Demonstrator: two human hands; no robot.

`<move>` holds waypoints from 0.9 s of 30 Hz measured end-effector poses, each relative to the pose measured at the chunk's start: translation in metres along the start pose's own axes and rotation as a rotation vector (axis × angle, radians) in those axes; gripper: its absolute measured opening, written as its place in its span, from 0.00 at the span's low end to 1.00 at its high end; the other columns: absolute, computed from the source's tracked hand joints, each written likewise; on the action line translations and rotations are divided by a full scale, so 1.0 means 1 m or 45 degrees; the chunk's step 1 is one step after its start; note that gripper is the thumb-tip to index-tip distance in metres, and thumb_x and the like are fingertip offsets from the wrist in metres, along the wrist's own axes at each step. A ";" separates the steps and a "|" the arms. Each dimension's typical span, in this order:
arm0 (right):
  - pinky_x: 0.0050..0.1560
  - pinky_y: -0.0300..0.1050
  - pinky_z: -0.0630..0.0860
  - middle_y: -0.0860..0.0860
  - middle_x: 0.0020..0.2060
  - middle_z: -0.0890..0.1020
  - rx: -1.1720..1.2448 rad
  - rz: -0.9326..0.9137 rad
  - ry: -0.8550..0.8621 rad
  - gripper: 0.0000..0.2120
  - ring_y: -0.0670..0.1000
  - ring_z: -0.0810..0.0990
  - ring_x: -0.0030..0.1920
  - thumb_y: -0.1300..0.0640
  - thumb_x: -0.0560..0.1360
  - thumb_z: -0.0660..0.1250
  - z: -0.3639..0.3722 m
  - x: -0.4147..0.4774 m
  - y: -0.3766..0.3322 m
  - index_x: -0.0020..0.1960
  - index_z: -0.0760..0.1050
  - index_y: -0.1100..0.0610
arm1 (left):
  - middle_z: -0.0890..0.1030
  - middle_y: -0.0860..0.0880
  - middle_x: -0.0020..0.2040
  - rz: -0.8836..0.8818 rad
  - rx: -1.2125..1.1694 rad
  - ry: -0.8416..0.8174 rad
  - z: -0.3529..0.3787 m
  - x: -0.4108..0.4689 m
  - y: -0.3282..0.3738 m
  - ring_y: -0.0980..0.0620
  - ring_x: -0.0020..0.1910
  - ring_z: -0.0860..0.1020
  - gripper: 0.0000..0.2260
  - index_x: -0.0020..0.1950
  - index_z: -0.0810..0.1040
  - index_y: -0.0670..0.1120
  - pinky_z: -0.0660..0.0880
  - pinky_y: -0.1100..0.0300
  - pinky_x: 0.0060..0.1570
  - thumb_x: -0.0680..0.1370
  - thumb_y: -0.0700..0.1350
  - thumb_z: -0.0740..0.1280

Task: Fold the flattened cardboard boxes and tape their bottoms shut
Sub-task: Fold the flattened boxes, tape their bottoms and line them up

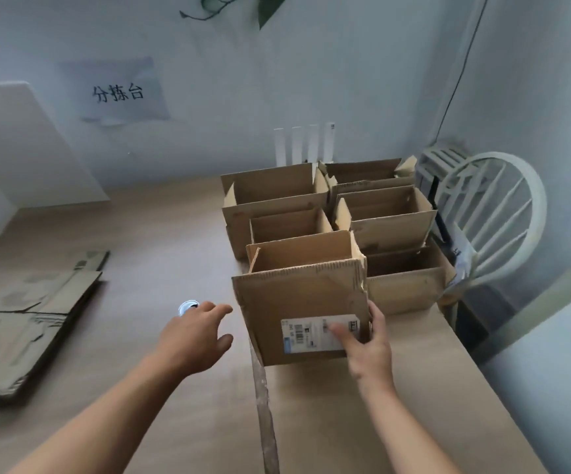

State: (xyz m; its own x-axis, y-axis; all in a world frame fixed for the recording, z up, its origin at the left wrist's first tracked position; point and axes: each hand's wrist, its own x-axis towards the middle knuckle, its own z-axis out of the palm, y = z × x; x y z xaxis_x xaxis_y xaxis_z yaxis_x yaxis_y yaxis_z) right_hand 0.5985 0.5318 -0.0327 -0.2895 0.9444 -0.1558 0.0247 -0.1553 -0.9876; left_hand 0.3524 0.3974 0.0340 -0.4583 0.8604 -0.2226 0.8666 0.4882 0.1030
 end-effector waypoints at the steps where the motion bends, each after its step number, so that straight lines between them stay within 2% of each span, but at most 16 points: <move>1: 0.44 0.31 0.79 0.41 0.58 0.78 0.005 -0.009 -0.025 0.33 0.44 0.78 0.58 0.49 0.66 0.78 0.003 0.011 0.003 0.66 0.67 0.37 | 0.69 0.54 0.72 -0.053 -0.005 0.000 0.003 0.002 -0.004 0.50 0.69 0.70 0.24 0.75 0.64 0.58 0.74 0.54 0.60 0.79 0.56 0.62; 5: 0.58 0.52 0.81 0.43 0.61 0.79 -0.047 -0.035 -0.074 0.31 0.46 0.78 0.61 0.44 0.66 0.80 0.017 0.048 0.023 0.60 0.67 0.26 | 0.69 0.53 0.73 -0.155 -0.079 -0.033 0.015 0.009 -0.013 0.49 0.70 0.69 0.24 0.76 0.65 0.56 0.70 0.56 0.64 0.80 0.56 0.63; 7: 0.61 0.55 0.79 0.44 0.62 0.77 -0.076 -0.035 -0.078 0.30 0.46 0.76 0.63 0.42 0.67 0.79 0.022 0.061 0.032 0.60 0.66 0.24 | 0.70 0.53 0.72 -0.162 -0.155 -0.024 0.021 0.015 -0.011 0.50 0.70 0.69 0.24 0.75 0.66 0.55 0.67 0.58 0.65 0.80 0.54 0.65; 11: 0.64 0.52 0.77 0.42 0.63 0.78 -0.107 -0.008 -0.080 0.31 0.45 0.76 0.64 0.44 0.68 0.79 0.022 0.085 0.046 0.64 0.67 0.29 | 0.73 0.53 0.69 -0.151 -0.296 -0.003 0.035 0.021 -0.003 0.50 0.67 0.71 0.23 0.74 0.68 0.54 0.68 0.58 0.64 0.79 0.52 0.67; 16: 0.68 0.50 0.71 0.45 0.63 0.79 -0.267 0.067 0.003 0.34 0.48 0.76 0.65 0.51 0.69 0.79 0.021 0.095 0.058 0.70 0.67 0.39 | 0.75 0.55 0.65 -0.141 -0.415 -0.027 0.040 0.019 0.012 0.52 0.65 0.73 0.28 0.73 0.71 0.53 0.70 0.57 0.63 0.73 0.58 0.63; 20: 0.66 0.47 0.71 0.46 0.64 0.79 -0.307 0.161 0.064 0.34 0.49 0.76 0.65 0.52 0.70 0.78 0.024 0.097 0.060 0.72 0.67 0.43 | 0.75 0.53 0.64 -0.151 -0.452 0.005 0.042 0.018 0.019 0.54 0.63 0.74 0.23 0.73 0.71 0.53 0.69 0.60 0.61 0.78 0.50 0.69; 24: 0.66 0.49 0.70 0.47 0.68 0.76 -0.395 0.225 0.025 0.35 0.53 0.75 0.67 0.49 0.71 0.77 0.027 0.101 0.058 0.74 0.65 0.43 | 0.76 0.52 0.63 -0.181 -0.474 0.034 0.041 0.006 0.023 0.54 0.62 0.74 0.23 0.72 0.71 0.52 0.68 0.62 0.59 0.78 0.48 0.70; 27: 0.70 0.51 0.68 0.49 0.72 0.72 -0.390 0.300 0.002 0.36 0.55 0.71 0.71 0.48 0.73 0.75 0.016 0.088 0.051 0.76 0.63 0.48 | 0.76 0.52 0.62 -0.209 -0.474 0.043 0.040 -0.007 0.024 0.53 0.60 0.74 0.22 0.72 0.71 0.52 0.69 0.60 0.59 0.78 0.48 0.70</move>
State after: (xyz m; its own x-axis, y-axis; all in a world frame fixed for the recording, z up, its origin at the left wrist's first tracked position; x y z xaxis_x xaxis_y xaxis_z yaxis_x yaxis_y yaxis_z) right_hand 0.5592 0.6020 -0.0965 -0.2403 0.8936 -0.3792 0.3752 -0.2748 -0.8853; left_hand 0.3847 0.3974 -0.0007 -0.5961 0.7682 -0.2336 0.6539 0.6332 0.4141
